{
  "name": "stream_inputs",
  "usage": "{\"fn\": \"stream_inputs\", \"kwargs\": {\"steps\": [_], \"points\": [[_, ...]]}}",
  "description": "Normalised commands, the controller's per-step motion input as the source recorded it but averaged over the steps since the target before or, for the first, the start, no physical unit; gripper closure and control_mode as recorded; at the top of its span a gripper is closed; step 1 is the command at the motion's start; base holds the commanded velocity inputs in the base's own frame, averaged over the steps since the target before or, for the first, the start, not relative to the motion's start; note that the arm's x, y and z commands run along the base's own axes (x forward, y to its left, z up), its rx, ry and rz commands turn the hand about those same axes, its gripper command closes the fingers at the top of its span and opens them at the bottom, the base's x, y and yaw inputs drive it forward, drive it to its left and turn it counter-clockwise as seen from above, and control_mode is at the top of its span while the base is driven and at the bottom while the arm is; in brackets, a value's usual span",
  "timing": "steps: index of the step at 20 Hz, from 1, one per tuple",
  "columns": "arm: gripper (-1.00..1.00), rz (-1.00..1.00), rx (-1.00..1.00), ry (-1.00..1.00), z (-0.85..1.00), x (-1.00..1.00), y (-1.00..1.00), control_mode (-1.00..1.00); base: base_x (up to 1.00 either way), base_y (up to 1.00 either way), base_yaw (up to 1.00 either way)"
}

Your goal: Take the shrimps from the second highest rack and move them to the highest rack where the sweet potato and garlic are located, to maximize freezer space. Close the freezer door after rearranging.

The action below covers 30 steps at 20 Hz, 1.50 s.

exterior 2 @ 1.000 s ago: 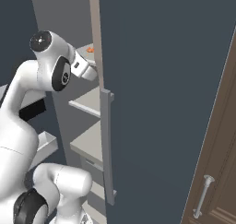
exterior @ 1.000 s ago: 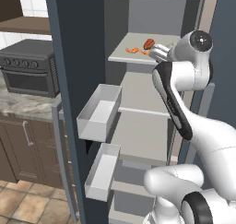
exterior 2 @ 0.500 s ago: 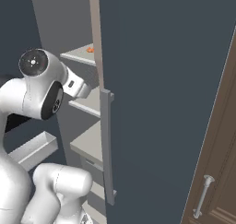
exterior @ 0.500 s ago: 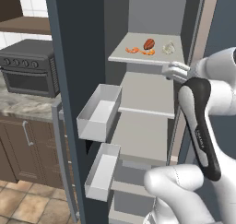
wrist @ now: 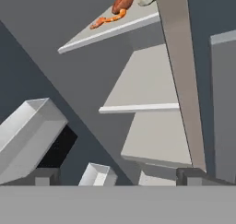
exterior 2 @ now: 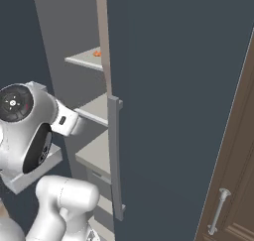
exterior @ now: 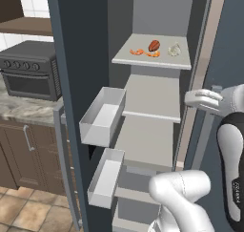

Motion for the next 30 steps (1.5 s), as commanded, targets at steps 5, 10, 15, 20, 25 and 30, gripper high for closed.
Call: {"fn": "stream_inputs", "kwargs": {"steps": [5, 10, 15, 20, 25, 30], "points": [[-1.0, 0.0, 0.0, 0.0, 0.0, 0.0, 0.0, 1.0, -0.89, 0.38, 0.08], [-1.0, 0.0, 0.0, 0.0, 0.0, 0.0, 0.0, 1.0, -0.62, 0.81, 0.03], [-1.0, 0.0, 0.0, 0.0, 0.0, 0.0, 0.0, 1.0, -0.19, 0.94, -0.01], [-1.0, 0.0, 0.0, 0.0, 0.0, 0.0, 0.0, 1.0, 0.08, 0.72, -0.2], [-1.0, 0.0, 0.0, 0.0, 0.0, 0.0, 0.0, 1.0, 0.2, 0.34, -0.44], [-1.0, 0.0, 0.0, 0.0, 0.0, 0.0, 0.0, 1.0, 0.0, 0.69, -0.53]]}}
